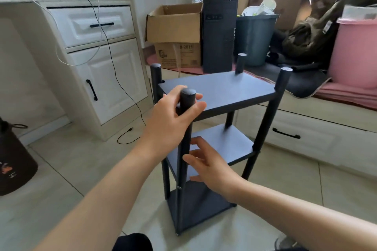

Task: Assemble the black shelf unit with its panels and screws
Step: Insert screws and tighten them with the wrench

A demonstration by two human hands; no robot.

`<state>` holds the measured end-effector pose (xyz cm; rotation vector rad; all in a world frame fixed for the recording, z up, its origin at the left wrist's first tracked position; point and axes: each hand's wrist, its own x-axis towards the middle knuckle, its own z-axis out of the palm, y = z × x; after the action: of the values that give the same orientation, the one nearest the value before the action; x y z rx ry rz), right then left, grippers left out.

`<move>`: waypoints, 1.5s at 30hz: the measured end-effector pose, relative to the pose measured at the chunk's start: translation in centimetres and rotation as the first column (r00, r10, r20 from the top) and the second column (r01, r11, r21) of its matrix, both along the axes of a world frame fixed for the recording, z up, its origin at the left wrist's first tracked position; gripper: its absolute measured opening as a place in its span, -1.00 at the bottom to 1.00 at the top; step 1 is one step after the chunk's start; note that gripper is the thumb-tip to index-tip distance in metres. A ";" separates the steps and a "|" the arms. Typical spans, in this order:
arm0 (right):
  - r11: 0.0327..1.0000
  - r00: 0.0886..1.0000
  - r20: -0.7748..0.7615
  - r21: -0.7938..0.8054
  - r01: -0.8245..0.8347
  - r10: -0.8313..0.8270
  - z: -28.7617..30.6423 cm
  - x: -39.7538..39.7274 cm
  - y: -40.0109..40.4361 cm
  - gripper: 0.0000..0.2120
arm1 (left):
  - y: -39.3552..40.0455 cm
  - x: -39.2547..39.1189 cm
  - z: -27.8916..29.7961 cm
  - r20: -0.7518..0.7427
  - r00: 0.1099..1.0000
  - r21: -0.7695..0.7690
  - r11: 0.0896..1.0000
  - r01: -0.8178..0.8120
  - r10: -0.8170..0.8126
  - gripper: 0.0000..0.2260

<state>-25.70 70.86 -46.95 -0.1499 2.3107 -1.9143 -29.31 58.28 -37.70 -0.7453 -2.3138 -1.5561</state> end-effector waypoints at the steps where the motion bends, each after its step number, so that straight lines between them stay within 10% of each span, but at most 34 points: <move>1: 1.000 1.000 -0.002 -0.002 0.001 -0.001 -0.1 -0.1 -0.2 -0.68 | -0.2 0.0 0.0 0.002 1.000 0.007 1.000 -0.008 0.008 -0.84; 26: 0.998 0.999 0.032 0.066 0.013 -0.015 -0.6 -2.4 -2.9 -0.88 | -4.9 -1.3 -1.3 0.066 0.997 0.063 0.997 0.036 -0.040 -0.68; 37: 0.919 0.920 0.005 0.055 0.391 -0.392 2.8 -3.6 6.2 -0.87 | -5.4 -3.2 -1.0 -0.015 0.939 0.167 0.927 -0.335 0.342 -0.77; 41: 0.814 0.815 -0.008 0.046 0.579 -0.579 2.5 -4.2 10.4 -0.86 | -5.2 -3.2 -0.9 -0.400 0.783 -0.036 0.846 -0.532 0.476 -0.74; 45: 0.751 0.758 -0.039 0.104 0.652 -0.652 1.7 -4.7 12.8 -0.86 | -3.6 -2.9 -1.2 -0.760 0.589 -0.324 0.625 -0.710 0.275 -0.75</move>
<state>-30.38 83.65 -45.28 0.7836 2.6924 -2.0129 -32.26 54.67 -38.90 -0.4996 -2.1298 -0.1688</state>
